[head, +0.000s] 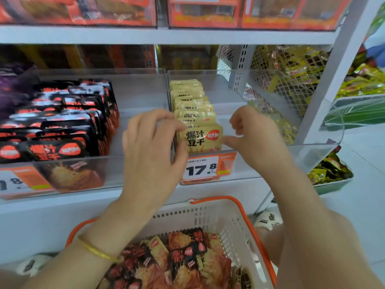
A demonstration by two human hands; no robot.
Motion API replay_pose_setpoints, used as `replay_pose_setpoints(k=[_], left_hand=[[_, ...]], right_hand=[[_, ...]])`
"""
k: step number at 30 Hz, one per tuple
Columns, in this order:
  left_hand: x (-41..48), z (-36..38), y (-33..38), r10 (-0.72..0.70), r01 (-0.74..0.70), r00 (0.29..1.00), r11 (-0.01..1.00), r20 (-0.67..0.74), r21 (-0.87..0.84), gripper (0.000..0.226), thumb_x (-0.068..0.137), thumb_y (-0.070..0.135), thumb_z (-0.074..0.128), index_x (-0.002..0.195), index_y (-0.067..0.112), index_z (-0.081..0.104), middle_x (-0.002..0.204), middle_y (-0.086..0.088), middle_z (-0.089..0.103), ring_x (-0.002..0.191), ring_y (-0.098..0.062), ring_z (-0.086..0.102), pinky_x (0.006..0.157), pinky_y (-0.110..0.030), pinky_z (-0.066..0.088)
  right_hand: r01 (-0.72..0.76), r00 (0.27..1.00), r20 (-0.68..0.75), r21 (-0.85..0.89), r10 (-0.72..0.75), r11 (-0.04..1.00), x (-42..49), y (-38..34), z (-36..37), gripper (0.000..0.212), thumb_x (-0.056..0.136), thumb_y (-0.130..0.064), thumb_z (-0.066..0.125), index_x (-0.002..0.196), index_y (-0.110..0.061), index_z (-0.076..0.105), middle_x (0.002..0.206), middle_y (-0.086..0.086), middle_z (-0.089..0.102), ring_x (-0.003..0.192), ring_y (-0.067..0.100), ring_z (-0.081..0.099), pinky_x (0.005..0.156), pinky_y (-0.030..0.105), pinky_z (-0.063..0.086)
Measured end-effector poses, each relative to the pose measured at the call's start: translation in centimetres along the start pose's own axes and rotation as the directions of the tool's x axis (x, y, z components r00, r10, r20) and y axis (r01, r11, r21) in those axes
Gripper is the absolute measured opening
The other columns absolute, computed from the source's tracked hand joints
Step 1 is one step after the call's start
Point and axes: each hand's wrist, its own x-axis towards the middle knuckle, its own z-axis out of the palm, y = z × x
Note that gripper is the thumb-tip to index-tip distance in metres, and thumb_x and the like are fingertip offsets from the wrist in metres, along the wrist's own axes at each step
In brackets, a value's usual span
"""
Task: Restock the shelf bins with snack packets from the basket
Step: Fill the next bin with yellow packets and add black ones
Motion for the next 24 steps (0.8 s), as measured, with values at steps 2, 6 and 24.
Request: replay_pose_setpoints(k=[2,6,24], left_hand=[[-2.8,-0.6,-0.1,0.018,-0.019,1.0,0.995,-0.012,-0.098,0.019,0.08,0.017,0.053,0.095,0.013,0.064,0.102,0.001,0.055,0.102,-0.022,0.046,0.086,-0.028,0.029],[-9.2,1.4,-2.3,0.036,0.001,0.954,0.993,0.299,-0.121,0.021,0.078,0.017,0.049,0.091,0.014,0.065,0.094,0.002,0.061,0.094,-0.019,0.051,0.082,-0.032,0.038],[-15.1,6.6,-6.4,-0.223,0.291,0.579,0.955,0.784,0.057,0.021,0.093,0.02,0.045,0.107,0.021,0.06,0.108,0.006,0.056,0.106,-0.015,0.046,0.091,-0.029,0.038]], right_hand=[[0.051,0.984,-0.174,0.144,-0.026,0.988,-3.2,0.1,-0.5,0.026,0.079,-0.02,0.074,0.096,-0.016,0.055,0.087,-0.005,0.063,0.081,0.014,0.059,0.074,0.035,0.049],[-0.03,0.954,0.299,0.086,0.002,0.996,-7.8,1.3,4.8,0.016,0.082,-0.019,0.07,0.092,-0.023,0.058,0.082,-0.011,0.062,0.081,0.014,0.06,0.075,0.033,0.051],[-0.189,0.635,0.551,-0.569,0.542,0.8,-17.6,16.0,30.6,0.057,0.091,-0.017,0.054,0.14,-0.007,0.029,0.136,0.012,0.046,0.119,0.029,0.052,0.092,0.038,0.047]])
